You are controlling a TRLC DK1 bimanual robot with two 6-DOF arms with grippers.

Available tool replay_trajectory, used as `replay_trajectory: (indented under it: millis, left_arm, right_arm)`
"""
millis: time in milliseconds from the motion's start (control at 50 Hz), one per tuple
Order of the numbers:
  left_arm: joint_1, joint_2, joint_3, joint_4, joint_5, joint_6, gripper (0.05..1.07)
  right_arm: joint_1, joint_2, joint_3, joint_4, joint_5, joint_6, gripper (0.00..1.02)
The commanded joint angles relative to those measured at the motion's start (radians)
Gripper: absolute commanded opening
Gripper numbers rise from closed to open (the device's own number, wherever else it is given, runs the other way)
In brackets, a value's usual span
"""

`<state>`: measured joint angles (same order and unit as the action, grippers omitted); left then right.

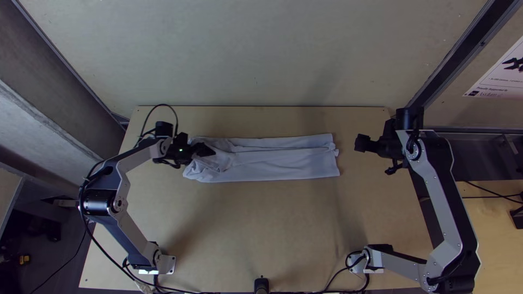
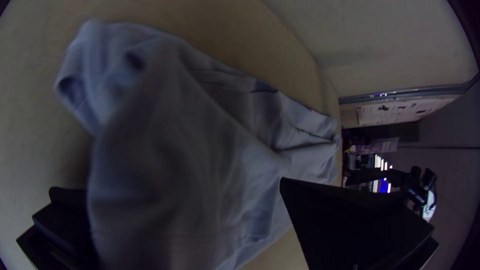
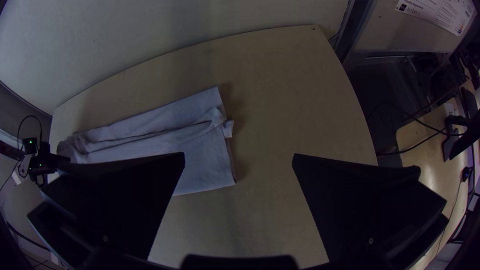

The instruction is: Fold the t-shirt

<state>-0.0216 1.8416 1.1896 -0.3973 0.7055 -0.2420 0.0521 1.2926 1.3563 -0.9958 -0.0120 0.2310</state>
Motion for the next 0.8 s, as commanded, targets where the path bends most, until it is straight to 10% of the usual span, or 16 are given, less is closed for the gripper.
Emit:
replay_trajectory:
  millis: [0,120,200,300,780]
  left_arm:
    - [-0.080,0.104,-0.024,-0.009,-0.095,-0.082,1.03]
    - [-0.138,0.108,-0.021,-0.015,-0.163,-0.097,0.96]
    - [-0.158,0.093,-0.030,-0.021,-0.207,-0.105,0.67]
    - [-0.161,0.071,-0.036,-0.015,-0.255,-0.114,0.08]
    - [0.071,-0.087,-0.008,-0.161,-0.390,0.095,0.08]
  right_arm:
    - [0.003,-0.036,-0.033,-0.006,-0.002,0.007,0.99]
    - [0.000,-0.044,-0.051,-0.004,-0.002,0.007,0.99]
    - [-0.001,-0.047,-0.062,-0.004,-0.002,0.008,0.99]
    - [-0.001,-0.049,-0.077,-0.003,-0.002,0.008,0.99]
    - [0.006,-0.064,-0.155,0.029,-0.002,0.050,0.99]
